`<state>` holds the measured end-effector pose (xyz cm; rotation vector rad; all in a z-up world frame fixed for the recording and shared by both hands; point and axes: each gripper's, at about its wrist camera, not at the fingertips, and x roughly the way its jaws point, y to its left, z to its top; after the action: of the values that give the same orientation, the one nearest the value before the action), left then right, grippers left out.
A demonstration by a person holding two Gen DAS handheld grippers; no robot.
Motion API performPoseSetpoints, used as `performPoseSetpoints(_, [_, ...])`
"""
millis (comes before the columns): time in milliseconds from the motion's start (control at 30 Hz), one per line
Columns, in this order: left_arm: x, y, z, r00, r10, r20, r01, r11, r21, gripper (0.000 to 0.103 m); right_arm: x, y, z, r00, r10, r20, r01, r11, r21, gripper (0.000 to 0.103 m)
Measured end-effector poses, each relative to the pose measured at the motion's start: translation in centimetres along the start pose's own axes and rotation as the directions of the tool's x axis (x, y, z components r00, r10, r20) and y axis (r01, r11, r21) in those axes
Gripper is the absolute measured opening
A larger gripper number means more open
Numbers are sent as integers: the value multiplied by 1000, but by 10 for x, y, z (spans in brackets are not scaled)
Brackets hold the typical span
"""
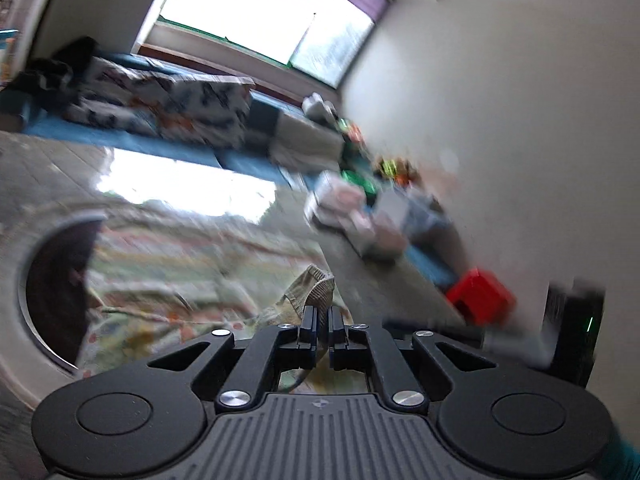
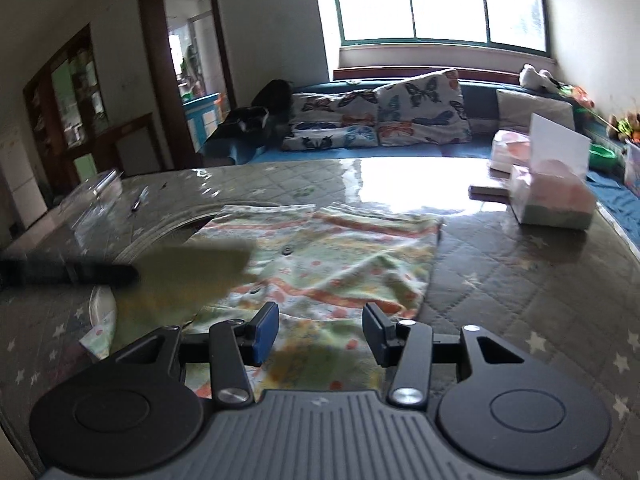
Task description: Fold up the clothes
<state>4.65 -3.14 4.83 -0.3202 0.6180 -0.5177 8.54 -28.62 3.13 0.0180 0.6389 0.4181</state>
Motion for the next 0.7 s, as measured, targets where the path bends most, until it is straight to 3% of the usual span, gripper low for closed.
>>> performPoseSetpoints(200, [28, -8, -29, 993, -16, -121, 23, 998, 55, 10, 2, -3, -8, 999, 13, -34, -12, 999, 31, 46])
performPoseSetpoints(300, [28, -11, -37, 990, -12, -140, 24, 996, 87, 10, 10, 2, -13, 997, 32, -65, -30, 999, 37, 45])
performPoseSetpoints(400, [19, -6, -34, 992, 3, -127, 9, 995, 96, 22, 18, 8, -17, 994, 52, -95, -48, 998, 40, 42])
performPoseSetpoints(467, [8, 2, -30, 995, 47, -91, -37, 993, 110, 45, 24, 13, -20, 991, 59, -117, -55, 998, 38, 42])
performPoseSetpoints(567, [-6, 17, -23, 992, 120, -48, -113, 987, 117, 49, 36, 19, -25, 988, 60, -144, -56, 998, 33, 41])
performPoseSetpoints(700, [-21, 46, -19, 975, 222, -20, -219, 972, 89, 53, 47, 22, -27, 986, 58, -154, -52, 998, 40, 38])
